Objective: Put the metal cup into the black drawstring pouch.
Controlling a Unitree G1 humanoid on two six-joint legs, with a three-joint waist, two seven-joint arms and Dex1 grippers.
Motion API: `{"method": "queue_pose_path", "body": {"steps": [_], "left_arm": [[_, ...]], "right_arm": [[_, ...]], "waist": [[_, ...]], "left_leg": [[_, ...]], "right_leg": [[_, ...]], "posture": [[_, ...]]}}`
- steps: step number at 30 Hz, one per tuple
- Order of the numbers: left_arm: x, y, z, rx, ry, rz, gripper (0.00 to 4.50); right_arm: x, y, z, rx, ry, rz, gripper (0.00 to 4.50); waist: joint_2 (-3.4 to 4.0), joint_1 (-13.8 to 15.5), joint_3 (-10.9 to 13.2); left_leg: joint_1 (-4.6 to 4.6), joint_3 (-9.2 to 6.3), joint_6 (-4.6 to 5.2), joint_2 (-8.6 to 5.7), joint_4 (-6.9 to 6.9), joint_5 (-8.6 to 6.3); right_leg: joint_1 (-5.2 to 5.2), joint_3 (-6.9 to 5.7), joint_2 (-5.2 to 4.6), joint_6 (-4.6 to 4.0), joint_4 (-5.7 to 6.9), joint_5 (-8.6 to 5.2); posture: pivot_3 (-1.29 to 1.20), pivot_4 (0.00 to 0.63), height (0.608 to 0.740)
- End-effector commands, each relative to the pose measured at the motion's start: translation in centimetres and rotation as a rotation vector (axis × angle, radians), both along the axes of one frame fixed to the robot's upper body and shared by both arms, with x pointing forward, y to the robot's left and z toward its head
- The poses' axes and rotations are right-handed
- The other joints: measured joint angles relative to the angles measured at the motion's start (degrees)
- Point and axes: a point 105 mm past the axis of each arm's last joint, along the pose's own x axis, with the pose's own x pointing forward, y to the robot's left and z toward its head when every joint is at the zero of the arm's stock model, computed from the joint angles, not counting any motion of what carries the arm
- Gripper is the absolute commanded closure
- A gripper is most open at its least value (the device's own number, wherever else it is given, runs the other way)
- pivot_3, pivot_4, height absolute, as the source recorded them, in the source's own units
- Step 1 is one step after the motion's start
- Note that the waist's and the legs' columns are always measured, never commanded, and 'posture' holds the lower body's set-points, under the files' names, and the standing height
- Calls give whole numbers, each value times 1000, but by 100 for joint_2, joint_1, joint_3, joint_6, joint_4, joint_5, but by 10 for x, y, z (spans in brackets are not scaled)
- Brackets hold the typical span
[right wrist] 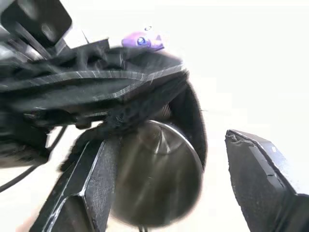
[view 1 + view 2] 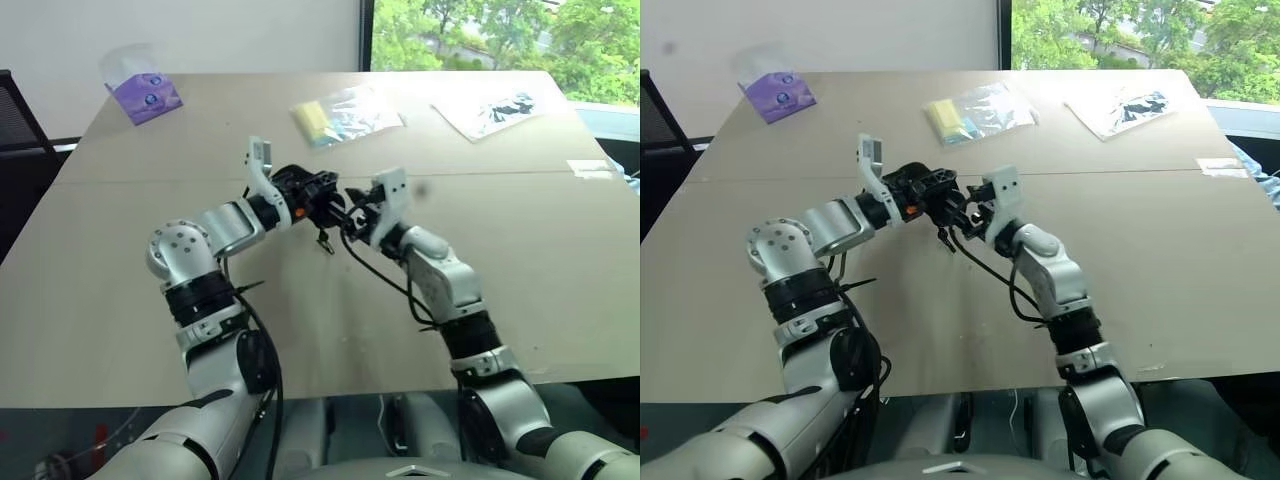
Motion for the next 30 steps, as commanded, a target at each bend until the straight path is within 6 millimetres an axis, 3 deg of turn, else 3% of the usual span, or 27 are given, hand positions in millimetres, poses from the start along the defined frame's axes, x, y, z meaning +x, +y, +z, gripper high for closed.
{"method": "queue_pose_path", "body": {"steps": [1, 5, 9, 12, 17, 21, 24, 26, 30], "left_arm": [[1, 9, 8, -24, -23, 7, 4500], [5, 17, 10, -34, -17, 17, 4500], [6, 21, 20, -66, -30, 5, 4500], [5, 22, 24, -66, -42, -4, 4500], [1, 24, 30, -54, -64, -13, 4500], [-5, 26, 31, -39, -77, -18, 4500], [-6, 31, 33, -40, -91, 6, 4500], [-9, 35, 35, -45, -102, 19, 4500], [-15, 45, 32, -58, -115, 53, 4500]], "right_arm": [[-14, -10, 23, -7, -69, 44, 63], [-29, -21, 30, -43, -44, 95, 63], [-34, -16, 13, -141, 21, 133, 63], [-27, -5, -7, -173, 59, 123, 63], [4, 3, -44, -302, 104, -19, 63], [11, 17, -49, -269, 109, -32, 63], [13, 21, -54, -297, 85, -26, 940], [15, 17, -53, -313, 54, -38, 1897], [25, -11, -26, -373, -88, -141, 3709]], "waist": [[0, 13, 0], [0, 7, 0], [0, -7, 0], [-1, -19, 0], [-1, -15, 0], [-4, -15, -1], [-4, -17, -2], [-4, -24, -2], [-4, -18, -1]], "left_leg": [[0, 0, 0, -1, 0, 0], [0, -2, 0, -1, -3, 0], [0, -2, 0, 0, -3, 0], [2, 0, 0, -1, -4, 0], [2, 3, 0, -2, -4, 0], [1, 1, 0, -3, -4, 0], [1, 1, -1, -2, -4, 0], [2, 1, -1, -2, -4, 0], [2, 1, -1, -1, -6, 0]], "right_leg": [[0, -1, 0, 0, 0, 0], [0, -3, -1, 0, 0, 0], [-1, -3, -1, 0, 0, 0], [-2, 0, 0, 0, 1, 0], [-4, 3, -1, 0, 2, 0], [-5, 2, -2, 0, 2, 0], [-4, 2, -3, 0, 2, 0], [-4, 3, -4, 0, 2, 0], [-5, 4, -4, 0, 3, 0]], "posture": [[0, 150, 740], [0, 150, 740], [0, 150, 740], [0, 150, 740], [0, 150, 740], [0, 150, 740], [0, 150, 740], [0, 150, 740], [0, 150, 740]]}}
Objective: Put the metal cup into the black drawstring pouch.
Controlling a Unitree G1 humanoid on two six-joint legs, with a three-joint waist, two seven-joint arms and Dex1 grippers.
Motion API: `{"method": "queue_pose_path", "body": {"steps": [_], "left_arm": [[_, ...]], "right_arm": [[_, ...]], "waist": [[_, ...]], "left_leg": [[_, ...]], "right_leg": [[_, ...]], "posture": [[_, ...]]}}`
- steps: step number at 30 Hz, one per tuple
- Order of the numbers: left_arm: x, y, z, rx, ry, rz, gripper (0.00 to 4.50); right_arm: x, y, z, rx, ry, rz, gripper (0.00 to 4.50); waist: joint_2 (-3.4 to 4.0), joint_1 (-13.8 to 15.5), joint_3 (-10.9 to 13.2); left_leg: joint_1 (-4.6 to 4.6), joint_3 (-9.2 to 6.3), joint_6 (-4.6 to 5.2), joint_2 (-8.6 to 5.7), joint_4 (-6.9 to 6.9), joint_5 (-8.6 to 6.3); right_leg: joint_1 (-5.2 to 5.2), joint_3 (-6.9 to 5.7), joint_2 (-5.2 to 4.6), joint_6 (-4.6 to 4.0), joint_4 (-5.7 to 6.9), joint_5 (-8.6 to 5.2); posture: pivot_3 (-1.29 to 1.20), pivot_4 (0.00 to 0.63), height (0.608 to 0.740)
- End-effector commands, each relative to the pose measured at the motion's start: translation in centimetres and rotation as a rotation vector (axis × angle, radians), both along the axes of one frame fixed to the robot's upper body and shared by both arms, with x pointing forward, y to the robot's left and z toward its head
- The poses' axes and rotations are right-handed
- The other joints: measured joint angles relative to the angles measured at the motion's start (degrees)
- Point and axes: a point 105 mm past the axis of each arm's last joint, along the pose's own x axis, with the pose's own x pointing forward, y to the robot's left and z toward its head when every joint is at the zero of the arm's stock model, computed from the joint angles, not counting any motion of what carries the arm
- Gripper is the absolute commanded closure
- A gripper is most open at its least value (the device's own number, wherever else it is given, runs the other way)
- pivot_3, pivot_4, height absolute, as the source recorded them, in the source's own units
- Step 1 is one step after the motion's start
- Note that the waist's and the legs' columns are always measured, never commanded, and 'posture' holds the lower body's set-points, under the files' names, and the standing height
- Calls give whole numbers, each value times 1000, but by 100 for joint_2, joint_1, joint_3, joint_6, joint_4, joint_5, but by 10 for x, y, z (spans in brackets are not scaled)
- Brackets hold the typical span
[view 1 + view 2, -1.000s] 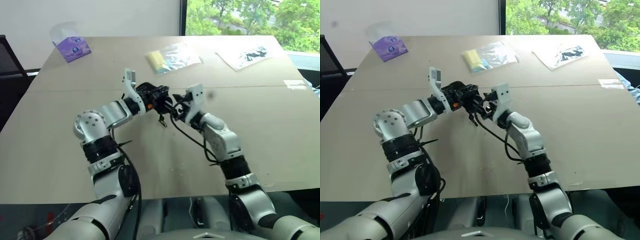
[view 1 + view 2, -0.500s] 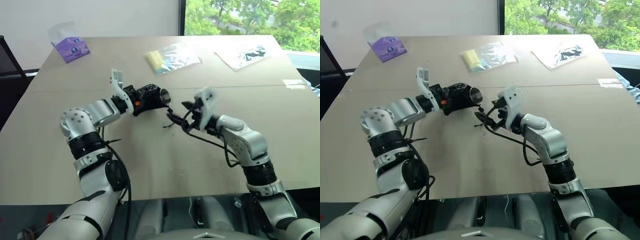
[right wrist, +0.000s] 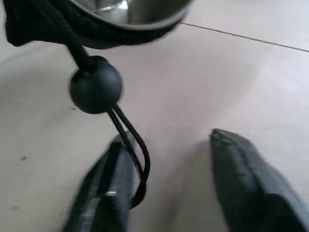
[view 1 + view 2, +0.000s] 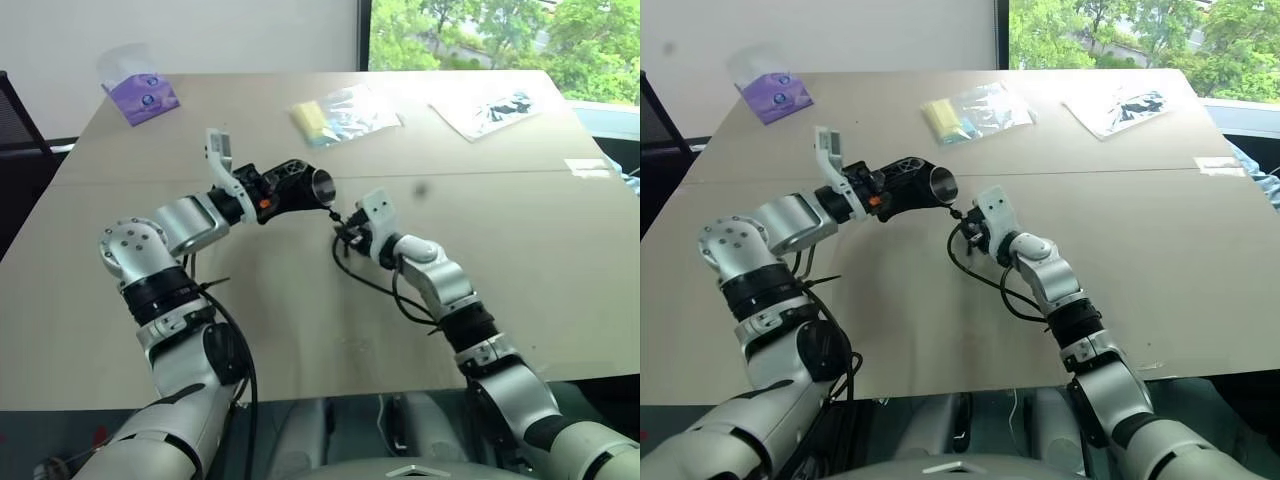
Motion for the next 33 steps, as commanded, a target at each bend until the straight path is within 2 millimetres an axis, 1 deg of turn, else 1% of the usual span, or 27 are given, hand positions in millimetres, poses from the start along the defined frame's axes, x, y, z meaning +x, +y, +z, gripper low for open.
{"method": "queue_pose_path", "body": {"steps": [1, 2, 4, 5, 6, 7, 8, 9, 10, 12, 14, 16, 18, 20, 22, 23, 26, 28, 31, 33], "left_arm": [[-10, 13, 11, -14, -75, 39, 4500], [-10, 15, 9, -17, -73, 51, 4500], [-14, 23, 2, -30, -71, 85, 4500], [-20, 23, 2, -10, -111, 77, 4500], [-29, 19, 5, -7, -155, 34, 4500], [-34, 16, 8, -30, -184, 14, 3942], [-35, 16, 9, -28, -196, 24, 3720], [-35, 17, 5, 0, -194, 38, 3238], [-35, 17, 3, 25, -191, 51, 2781], [-47, 9, -3, 58, -195, -32, 1871], [-56, 7, -4, 73, -215, -76, 1871], [-59, 9, -5, 107, -238, -71, 1871], [-54, 11, 0, 129, -288, -13, 1871], [-48, 9, 13, 130, -361, 39, 1871], [-44, -1, 35, 138, -494, 82, 1871], [-46, -10, 47, 120, -543, 53, 1871], [-49, -40, 76, 210, -706, -33, 1871], [-49, -54, 86, 262, -784, -61, 1871], [-48, -72, 98, 290, -866, -101, 1871], [-48, -82, 99, 319, -913, -133, 1871]], "right_arm": [[7, -22, 40, -38, -184, -51, 3996], [7, -29, 52, -44, -217, -62, 4465], [4, -42, 83, -82, -315, -66, 4465], [2, -48, 98, -120, -365, -60, 4465], [-2, -51, 109, -187, -422, -38, 4465], [-6, -53, 118, -245, -465, -14, 4500], [-10, -54, 127, -282, -495, 4, 4500], [-13, -55, 138, -308, -529, 18, 4500], [-15, -55, 144, -319, -547, 25, 4500], [-18, -55, 172, -303, -604, 21, 4500], [-22, -55, 202, -308, -688, 19, 4500], [-25, -55, 229, -302, -752, 15, 4500], [-32, -53, 249, -288, -807, 35, 4500], [-38, -50, 264, -283, -842, 54, 4500], [-43, -48, 272, -296, -864, 86, 4500], [-45, -47, 273, -303, -867, 104, 4500], [-49, -43, 268, -340, -861, 160, 4500], [-50, -42, 264, -354, -854, 179, 4500], [-51, -40, 258, -377, -846, 199, 4500], [-52, -39, 254, -380, -839, 208, 4500]], "waist": [[0, 6, 0], [0, 10, 0], [1, 20, 1], [1, 20, 1], [1, 7, 1], [1, 6, 1], [1, 13, 2], [0, 26, 1], [0, 33, 1], [1, 8, 1], [2, -4, 2], [3, 6, 2], [1, 32, 3], [-1, 76, 2], [-1, 128, 2], [-2, 167, 3], [-3, 189, 3], [-2, 167, 3], [-2, 119, 3], [-2, 109, 3]], "left_leg": [[-2, 0, 0, 0, 0, 0], [-2, 0, 0, 0, 0, 0], [-3, 0, 0, -1, 0, 0], [-4, -1, 0, -1, 0, 0], [-3, 0, 0, -1, -1, 0], [-4, 1, 0, 0, -4, 0], [-4, 6, 0, -1, -7, 0], [-6, 4, 0, 0, -8, 0], [-6, 1, -1, 0, -8, 0], [-3, 1, -1, 2, -14, 0], [4, 10, 0, 2, -20, 0], [0, 17, 0, 2, -20, 0], [-4, 13, 0, 2, -20, 0], [-8, 7, 0, 2, -21, 0], [-8, 7, 1, 1, -19, 0], [-11, 8, 2, -2, -19, 0], [-25, 0, 3, -4, -10, 0], [-34, -5, 3, -6, -8, 0], [-31, 8, 4, -5, -12, 0], [-32, 11, 4, -3, -15, 1]], "right_leg": [[-2, 1, -1, 0, 0, 0], [-2, 3, -2, 0, -1, 0], [-2, 2, -4, 0, -2, 0], [-2, 2, -4, 0, -2, 0], [-2, 4, -4, 0, -1, 0], [-5, 5, -3, 0, -3, 0], [-8, 6, -3, 0, -3, 0], [-10, 5, -3, 0, -3, 0], [-11, 5, -3, -1, -4, 0], [-9, 10, -1, -1, -4, -1], [-9, 17, 1, -2, -3, -1], [-17, 19, -1, -2, -3, -1], [-20, 18, -2, -2, -5, -1], [-19, 20, -5, -3, -9, -1], [-18, 22, -7, -3, -10, -1], [-18, 22, -11, -3, -11, -1], [-20, 13, -11, -3, -14, -1], [-22, 6, -10, -3, -16, -1], [-29, 5, -5, -3, -15, -1], [-33, 8, -4, -3, -12, -1]], "posture": [[0, 150, 740], [0, 150, 740], [0, 150, 740], [0, 150, 740], [0, 150, 740], [0, 150, 740], [0, 150, 740], [0, 150, 740], [0, 150, 740], [0, 150, 740], [0, 150, 740], [0, 150, 740], [0, 150, 740], [0, 150, 740], [0, 150, 740], [0, 150, 740], [0, 150, 740], [0, 150, 740], [0, 150, 740], [0, 150, 740]]}}
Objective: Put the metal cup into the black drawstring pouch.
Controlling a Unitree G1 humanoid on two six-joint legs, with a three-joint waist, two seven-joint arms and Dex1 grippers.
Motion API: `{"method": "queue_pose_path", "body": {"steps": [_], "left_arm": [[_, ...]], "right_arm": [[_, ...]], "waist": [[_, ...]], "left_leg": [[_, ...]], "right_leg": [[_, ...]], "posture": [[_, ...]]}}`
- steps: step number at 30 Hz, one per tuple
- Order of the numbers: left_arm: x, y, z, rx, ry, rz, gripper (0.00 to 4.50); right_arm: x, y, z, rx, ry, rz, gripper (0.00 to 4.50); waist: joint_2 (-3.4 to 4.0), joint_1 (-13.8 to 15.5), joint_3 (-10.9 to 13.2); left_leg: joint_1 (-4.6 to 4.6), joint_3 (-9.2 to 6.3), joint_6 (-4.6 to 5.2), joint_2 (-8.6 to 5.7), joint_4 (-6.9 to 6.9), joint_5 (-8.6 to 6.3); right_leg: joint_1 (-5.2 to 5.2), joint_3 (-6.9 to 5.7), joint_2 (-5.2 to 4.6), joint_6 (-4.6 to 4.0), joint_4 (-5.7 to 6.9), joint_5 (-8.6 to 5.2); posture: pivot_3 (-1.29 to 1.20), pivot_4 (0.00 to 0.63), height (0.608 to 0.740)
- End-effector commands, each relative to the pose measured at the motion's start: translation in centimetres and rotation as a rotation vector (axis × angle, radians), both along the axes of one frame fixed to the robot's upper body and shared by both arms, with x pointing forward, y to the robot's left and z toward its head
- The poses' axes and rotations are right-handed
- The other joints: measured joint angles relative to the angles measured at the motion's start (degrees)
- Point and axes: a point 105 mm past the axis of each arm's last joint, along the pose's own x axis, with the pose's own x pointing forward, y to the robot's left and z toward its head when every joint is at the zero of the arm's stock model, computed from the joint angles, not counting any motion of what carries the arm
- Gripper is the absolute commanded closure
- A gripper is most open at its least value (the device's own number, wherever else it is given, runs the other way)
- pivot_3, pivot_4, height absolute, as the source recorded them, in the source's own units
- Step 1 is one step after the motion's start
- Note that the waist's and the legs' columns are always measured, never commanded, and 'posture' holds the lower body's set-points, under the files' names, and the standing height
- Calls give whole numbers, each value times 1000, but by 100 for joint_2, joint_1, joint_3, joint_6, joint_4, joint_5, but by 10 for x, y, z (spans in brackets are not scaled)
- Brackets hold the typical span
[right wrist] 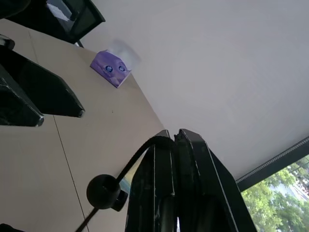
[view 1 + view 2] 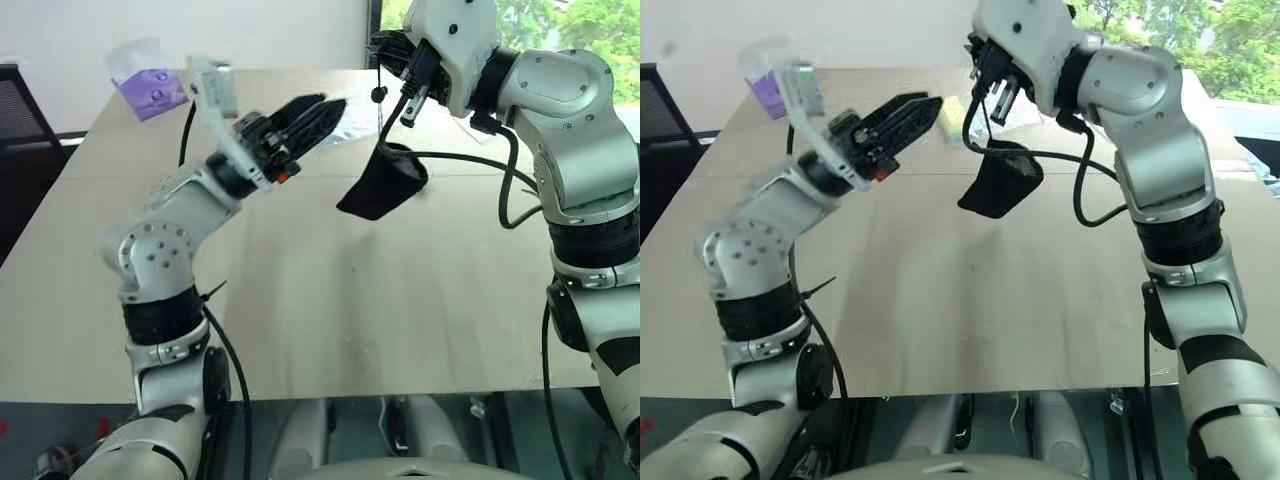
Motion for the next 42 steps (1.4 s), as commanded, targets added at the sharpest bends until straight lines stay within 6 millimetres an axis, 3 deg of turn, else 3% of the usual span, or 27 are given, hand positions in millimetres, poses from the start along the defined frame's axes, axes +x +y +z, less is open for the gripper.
{"method": "queue_pose_path", "body": {"steps": [1, 9, 12, 15, 16, 21, 24, 26, 28, 32, 37, 40, 42], "left_arm": [[-4, -18, 8, 61, -118, -44, 1871], [-2, -32, 5, 73, -162, -94, 1871], [0, -32, 2, 79, -163, -97, 2626], [0, -33, 3, 60, -160, -111, 4032], [0, -34, 3, 54, -154, -116, 4254], [8, -35, -18, 130, -119, -86, 4305], [17, -26, -56, 226, -30, -50, 4305], [22, -8, -99, 325, 62, -5, 4305], [23, 6, -120, 367, 103, 28, 4305], [26, 19, -130, 388, 109, 75, 4305], [34, 21, -125, 404, 65, 130, 4305], [32, 12, -119, 404, 39, 94, 4305], [26, 8, -114, 389, 47, 66, 3296]], "right_arm": [[-14, 7, 4, -22, -48, 41, 4500], [-23, 11, -4, -40, -27, 59, 4500], [-27, 13, -5, -37, -23, 68, 4500], [-29, 14, -5, -35, -18, 72, 4500], [-30, 14, -5, -35, -18, 73, 4500], [-29, 9, 1, 9, -18, 56, 4500], [-17, -14, 32, 184, -38, -22, 4500], [2, -62, 69, 389, -102, -193, 4500], [12, -97, 84, 518, -129, -309, 4500], [23, -112, 69, 561, -94, -371, 4500], [33, -109, 19, 492, 25, -371, 4500], [25, -100, -30, 490, 222, -251, 4500], [18, -103, -63, 460, 306, -236, 3880]], "waist": [[0, -8, 0], [1, 13, 0], [1, 25, 0], [1, 26, 0], [1, 27, 0], [1, 25, 0], [2, 12, 0], [2, 11, 1], [-2, 24, -1], [11, 45, 4], [12, 43, 3], [12, 51, 4], [11, 58, 3]], "left_leg": [[0, -1, 0, 3, -1, 0], [-6, -1, 2, 3, 4, 0], [-7, -3, 2, 3, 4, 0], [-8, -4, 3, 3, 7, 0], [-8, -4, 3, 3, 7, 0], [-9, -5, 2, 3, 8, 0], [-8, -4, 3, 3, 8, 0], [-7, -3, 3, 2, 8, 1], [-6, 2, 3, 1, 7, 1], [-10, 2, 5, 2, 8, 1], [-59, -6, 6, 2, 25, 1], [-69, -7, 9, 2, 31, -1], [-69, -6, 10, 2, 32, -2]], "right_leg": [[-2, -1, 4, 0, 0, 0], [-5, -2, 4, 0, 2, 0], [-5, -5, 4, 0, 2, 0], [-5, -6, 4, 0, 2, 0], [-5, -6, 4, 0, 2, 0], [-5, -7, 5, 0, 3, 0], [-5, -6, 6, 0, 4, 0], [-6, -7, 8, 0, 7, 0], [-8, -3, 7, 0, 9, 0], [-8, -4, 2, -1, 7, 0], [-48, -7, 5, 0, 15, 0], [-52, -13, 7, 0, 16, 1], [-51, -15, 8, 0, 15, 1]], "posture": [[0, 150, 740], [0, 150, 740], [0, 150, 740], [0, 150, 740], [0, 150, 740], [0, 150, 740], [0, 150, 740], [0, 150, 740], [0, 150, 740], [0, 150, 740], [0, 150, 740], [0, 150, 740], [0, 150, 740]]}}
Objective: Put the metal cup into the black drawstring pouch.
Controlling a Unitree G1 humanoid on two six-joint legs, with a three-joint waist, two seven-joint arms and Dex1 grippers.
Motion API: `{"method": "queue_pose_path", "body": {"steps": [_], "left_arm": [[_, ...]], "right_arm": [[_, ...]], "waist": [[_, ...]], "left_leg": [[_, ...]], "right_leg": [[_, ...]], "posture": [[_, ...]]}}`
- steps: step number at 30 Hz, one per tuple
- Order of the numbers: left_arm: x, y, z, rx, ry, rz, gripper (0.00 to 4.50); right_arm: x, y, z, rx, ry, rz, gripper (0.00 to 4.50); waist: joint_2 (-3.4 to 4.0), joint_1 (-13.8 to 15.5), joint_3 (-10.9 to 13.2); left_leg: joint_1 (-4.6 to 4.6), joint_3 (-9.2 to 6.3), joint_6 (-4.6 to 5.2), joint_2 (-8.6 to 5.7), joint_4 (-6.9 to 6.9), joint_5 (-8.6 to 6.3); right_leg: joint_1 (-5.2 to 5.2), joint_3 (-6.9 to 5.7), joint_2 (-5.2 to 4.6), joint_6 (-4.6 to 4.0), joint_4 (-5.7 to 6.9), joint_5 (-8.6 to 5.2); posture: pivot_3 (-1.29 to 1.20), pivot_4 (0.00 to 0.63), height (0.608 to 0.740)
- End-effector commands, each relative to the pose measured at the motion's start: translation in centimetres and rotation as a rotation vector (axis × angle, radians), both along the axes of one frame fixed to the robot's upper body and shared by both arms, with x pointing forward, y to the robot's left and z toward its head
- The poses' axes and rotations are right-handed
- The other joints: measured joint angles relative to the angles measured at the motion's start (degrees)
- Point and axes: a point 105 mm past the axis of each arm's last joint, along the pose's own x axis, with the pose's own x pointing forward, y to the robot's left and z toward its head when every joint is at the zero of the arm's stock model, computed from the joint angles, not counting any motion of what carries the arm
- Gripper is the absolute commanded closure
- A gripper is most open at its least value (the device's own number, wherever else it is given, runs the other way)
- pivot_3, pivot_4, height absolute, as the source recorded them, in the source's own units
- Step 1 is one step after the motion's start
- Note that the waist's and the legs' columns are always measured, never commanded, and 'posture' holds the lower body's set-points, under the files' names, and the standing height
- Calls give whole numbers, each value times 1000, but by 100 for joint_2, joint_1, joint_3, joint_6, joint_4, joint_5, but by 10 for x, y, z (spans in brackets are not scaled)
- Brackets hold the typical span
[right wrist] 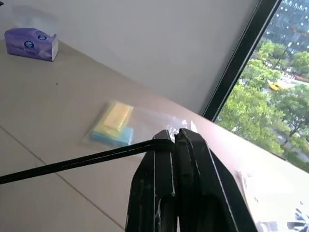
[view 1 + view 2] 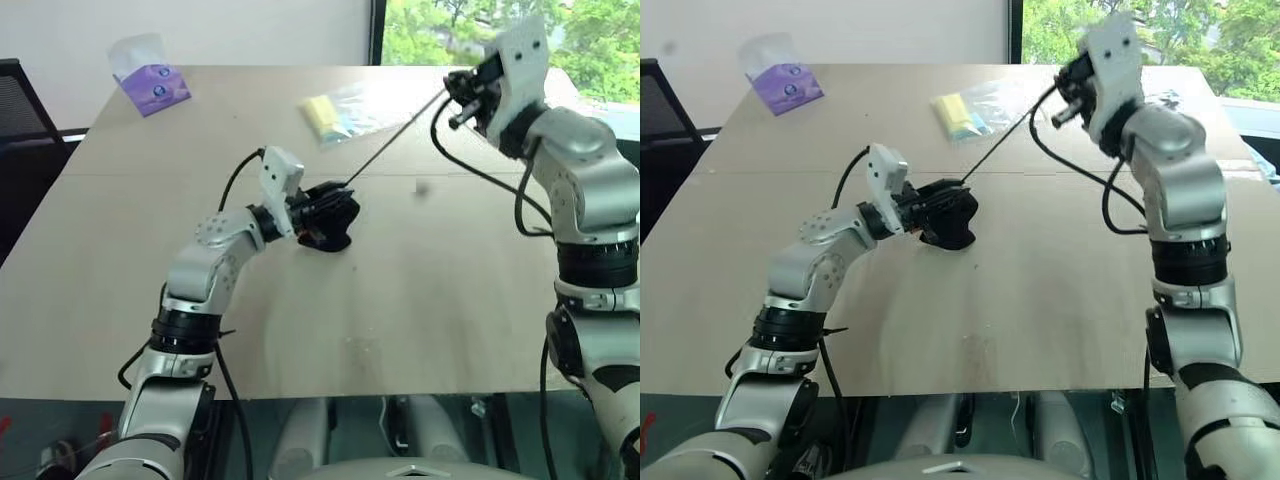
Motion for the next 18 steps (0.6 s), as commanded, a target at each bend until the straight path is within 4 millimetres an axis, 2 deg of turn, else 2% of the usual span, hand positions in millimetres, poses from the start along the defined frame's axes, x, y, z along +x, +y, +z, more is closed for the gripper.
{"method": "queue_pose_path", "body": {"steps": [1, 2, 3, 6, 7, 9, 12, 15, 16, 18], "left_arm": [[-6, 2, 5, 1, 11, 5, 2925], [-8, 4, 9, -6, 8, 21, 2400], [-11, 7, 14, -11, -4, 30, 2133], [-23, 18, 23, -46, -3, 70, 969], [-29, 22, 26, -55, 4, 73, 483], [-43, 31, 31, -71, 14, 86, 466], [-58, 51, 32, -63, 34, 151, 466], [-72, 65, 31, -129, 71, 163, 466], [-79, 71, 28, -157, 91, 165, 466], [-88, 84, 8, -121, 131, 228, 466]], "right_arm": [[-25, -20, -17, 35, 8, 25, 3587], [-29, -26, -32, 36, 45, 8, 3042], [-34, -32, -45, 40, 75, -2, 2771], [-53, -45, -69, 32, 113, -20, 1608], [-61, -48, -78, 19, 136, -18, 1093], [-79, -55, -98, -35, 182, -15, 114], [-106, -68, -129, -132, 251, -10, 22], [-123, -80, -143, -159, 296, -5, 22], [-130, -83, -147, -150, 313, -1, 22], [-143, -87, -153, -140, 332, 11, 22]], "waist": [[-1, 5, -1], [-1, 5, -1], [-1, 1, -1], [4, -28, 2], [7, -41, 3], [9, -57, 2], [10, -41, 0], [12, -23, -1], [12, -23, -1], [11, -25, 0]], "left_leg": [[0, -4, 2, 0, 1, -1], [1, -4, 5, 0, 2, -3], [2, -7, 7, 0, 2, -4], [3, -7, 23, 2, 6, -14], [6, 0, 24, 4, 6, -14], [12, 4, 24, 7, 8, -15], [20, -3, 25, 10, 8, -16], [26, -2, 27, 10, 15, -17], [29, -1, 27, 10, 17, -17], [56, -2, 29, 10, 22, -18]], "right_leg": [[3, -2, 0, 0, -1, 0], [6, -2, 0, 0, -1, 0], [10, -1, 0, 0, -2, 0], [9, 12, -3, 0, 2, 0], [6, 17, -3, 0, 5, 0], [7, 19, 0, 0, 9, 0], [19, 23, 1, 0, 6, 0], [28, 24, 2, 0, 5, -1], [32, 25, 2, 1, 5, 0], [62, 24, 0, 1, 0, -1]], "posture": [[0, 150, 740], [0, 150, 740], [0, 150, 740], [0, 150, 740], [0, 150, 740], [0, 150, 740], [0, 150, 740], [0, 150, 740], [0, 150, 740], [0, 150, 740]]}}
